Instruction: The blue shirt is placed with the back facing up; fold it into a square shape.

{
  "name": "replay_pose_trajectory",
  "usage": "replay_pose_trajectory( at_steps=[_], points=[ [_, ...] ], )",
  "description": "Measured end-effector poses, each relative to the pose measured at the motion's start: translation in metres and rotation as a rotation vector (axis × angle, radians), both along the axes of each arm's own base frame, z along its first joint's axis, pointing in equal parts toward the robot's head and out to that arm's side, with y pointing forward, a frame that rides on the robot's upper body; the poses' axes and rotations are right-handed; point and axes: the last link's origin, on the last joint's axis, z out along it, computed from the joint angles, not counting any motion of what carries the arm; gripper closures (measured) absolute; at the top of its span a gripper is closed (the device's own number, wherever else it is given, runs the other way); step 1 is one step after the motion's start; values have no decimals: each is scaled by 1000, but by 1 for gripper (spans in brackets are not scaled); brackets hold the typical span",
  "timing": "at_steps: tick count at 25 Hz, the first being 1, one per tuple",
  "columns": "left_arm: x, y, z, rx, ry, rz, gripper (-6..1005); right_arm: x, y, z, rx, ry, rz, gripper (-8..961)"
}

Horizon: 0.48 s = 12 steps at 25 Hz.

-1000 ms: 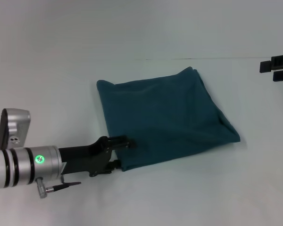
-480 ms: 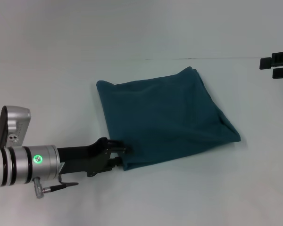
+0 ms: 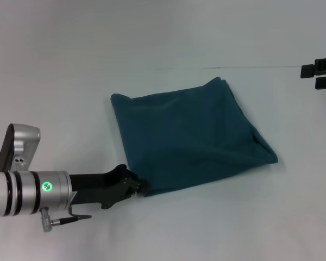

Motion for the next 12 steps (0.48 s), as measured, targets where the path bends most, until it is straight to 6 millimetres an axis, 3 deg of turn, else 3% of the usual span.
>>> replay_pose_trajectory(
  at_steps=[10,12],
  points=[
    [-3,-7,9,-19,-25,-13,985,1,0,3,9,6,-5,270],
    [-7,-11,12,-17,-26,-7,982,2,0,4,11,7,-6,270]
  ],
)
